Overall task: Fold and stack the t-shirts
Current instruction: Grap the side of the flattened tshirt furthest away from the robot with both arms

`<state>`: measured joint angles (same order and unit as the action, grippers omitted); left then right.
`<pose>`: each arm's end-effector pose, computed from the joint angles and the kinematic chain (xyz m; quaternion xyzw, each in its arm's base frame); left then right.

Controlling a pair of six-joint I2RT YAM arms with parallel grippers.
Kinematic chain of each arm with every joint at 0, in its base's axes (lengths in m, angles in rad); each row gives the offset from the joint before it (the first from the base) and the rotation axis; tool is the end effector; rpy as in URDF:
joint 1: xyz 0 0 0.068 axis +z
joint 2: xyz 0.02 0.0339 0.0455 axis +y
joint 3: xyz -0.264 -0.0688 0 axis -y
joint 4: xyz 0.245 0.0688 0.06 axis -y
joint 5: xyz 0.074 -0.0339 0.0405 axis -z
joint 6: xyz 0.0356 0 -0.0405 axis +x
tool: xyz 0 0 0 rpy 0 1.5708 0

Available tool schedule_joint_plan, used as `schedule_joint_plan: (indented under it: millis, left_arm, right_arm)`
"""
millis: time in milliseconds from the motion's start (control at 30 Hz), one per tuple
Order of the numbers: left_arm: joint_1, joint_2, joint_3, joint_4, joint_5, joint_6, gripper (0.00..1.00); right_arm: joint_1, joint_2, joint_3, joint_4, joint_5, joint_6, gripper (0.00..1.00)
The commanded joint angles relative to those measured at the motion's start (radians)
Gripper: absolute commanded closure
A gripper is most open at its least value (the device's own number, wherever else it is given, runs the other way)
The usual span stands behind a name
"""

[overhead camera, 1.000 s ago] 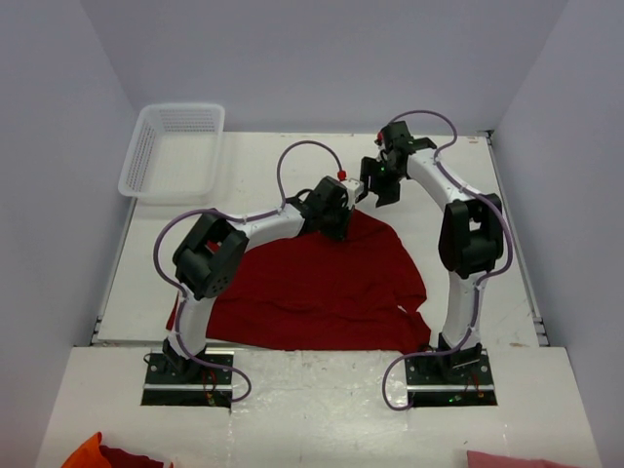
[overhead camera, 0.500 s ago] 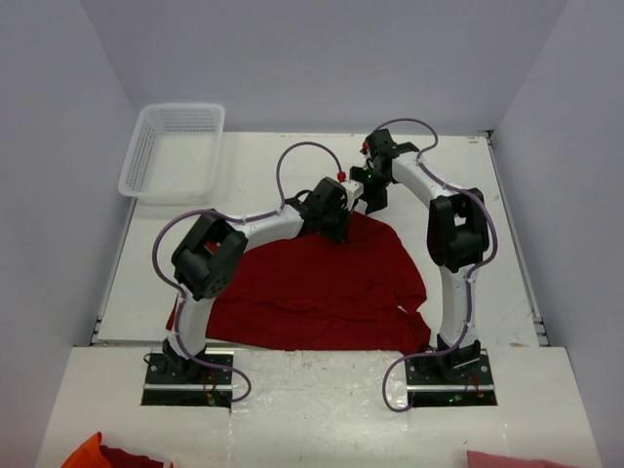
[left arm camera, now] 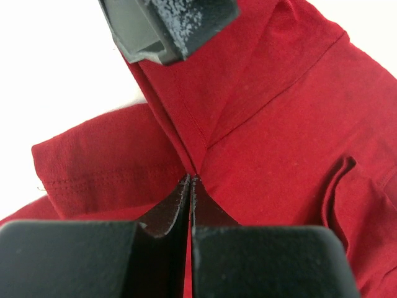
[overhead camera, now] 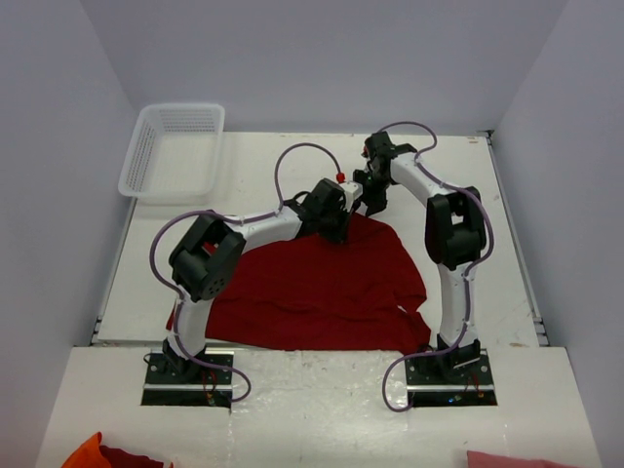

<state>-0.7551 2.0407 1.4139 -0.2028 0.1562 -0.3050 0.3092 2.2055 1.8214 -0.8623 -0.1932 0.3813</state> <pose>0.3216 -0.3103 0.1732 0.2349 0.8995 -0.2453 0.2748 0.4370 0.1468 0.1867 0.0198 0.9822 0.1440 0.1190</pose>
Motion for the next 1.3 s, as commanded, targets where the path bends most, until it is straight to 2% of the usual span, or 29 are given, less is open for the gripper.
schedule_joint_plan:
  millis: [0, 300, 633, 900, 1033, 1200, 1267]
  left_arm:
    - [-0.006, -0.068, -0.013, 0.049, 0.029, -0.011, 1.0]
    - [-0.006, -0.073, -0.036, 0.069, 0.043, -0.011, 1.0]
    - [-0.006, -0.073, -0.056, 0.082, 0.048, -0.005, 1.0]
    - [-0.004, -0.079, -0.064, 0.091, 0.046, -0.002, 1.0]
    - [-0.004, -0.076, -0.066, 0.091, 0.051, -0.003, 1.0]
    - [-0.004, -0.07, -0.067, 0.094, 0.052, -0.005, 1.0]
    - [-0.006, -0.062, -0.067, 0.095, 0.062, -0.006, 1.0]
  right_arm:
    - [0.007, 0.022, 0.058, -0.037, 0.017, 0.013, 0.51]
    - [0.016, 0.051, 0.084, -0.066, 0.034, 0.014, 0.53]
    - [0.021, 0.059, 0.121, -0.061, 0.006, 0.031, 0.71]
    - [0.022, 0.063, 0.133, -0.067, 0.001, 0.033, 0.8]
    - [0.022, 0.069, 0.131, -0.069, -0.005, 0.031, 0.79]
    - [0.027, 0.069, 0.119, -0.067, -0.003, 0.016, 0.63]
    - [0.028, 0.071, 0.121, -0.072, 0.004, 0.011, 0.62]
